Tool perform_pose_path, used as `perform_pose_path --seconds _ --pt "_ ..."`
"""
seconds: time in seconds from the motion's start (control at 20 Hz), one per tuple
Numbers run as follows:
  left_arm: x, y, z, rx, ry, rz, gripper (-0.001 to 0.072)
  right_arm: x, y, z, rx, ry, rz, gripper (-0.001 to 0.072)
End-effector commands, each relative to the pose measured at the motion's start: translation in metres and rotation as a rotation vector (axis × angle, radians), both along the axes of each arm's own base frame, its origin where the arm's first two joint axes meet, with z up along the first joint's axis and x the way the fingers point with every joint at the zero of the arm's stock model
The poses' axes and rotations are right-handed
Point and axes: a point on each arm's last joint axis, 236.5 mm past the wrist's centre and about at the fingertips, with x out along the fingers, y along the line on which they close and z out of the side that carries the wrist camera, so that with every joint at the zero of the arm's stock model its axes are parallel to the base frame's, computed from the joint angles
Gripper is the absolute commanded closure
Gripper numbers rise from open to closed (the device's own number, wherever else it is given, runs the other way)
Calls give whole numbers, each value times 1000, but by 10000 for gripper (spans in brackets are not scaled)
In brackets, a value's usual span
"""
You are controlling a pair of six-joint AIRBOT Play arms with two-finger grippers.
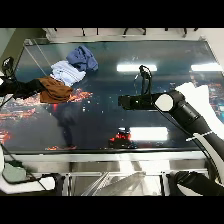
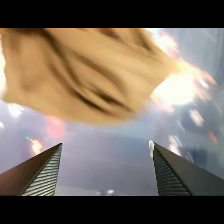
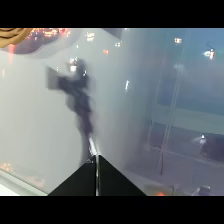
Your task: Fold the shirts.
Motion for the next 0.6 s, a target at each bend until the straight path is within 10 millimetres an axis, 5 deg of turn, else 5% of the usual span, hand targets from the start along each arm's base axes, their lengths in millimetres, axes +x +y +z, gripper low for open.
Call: perform_pose_path --seconds 0.0,0.2,0.45,0.5,0.55 --pt "38 53 -59 -68 40 116 86 0 0 -1 -1 2 1 675" --pt "76 56 -105 -72 57 86 86 0 0 -1 0 1 1 675" --pt "107 4 -127 -256 75 20 88 0 0 -1 -1 1 1 675" --pt "107 -3 -132 -265 92 9 123 0 0 -1 -1 2 1 675" --pt "106 -10 -135 -271 110 -8 294 0 0 -1 -1 2 1 675"
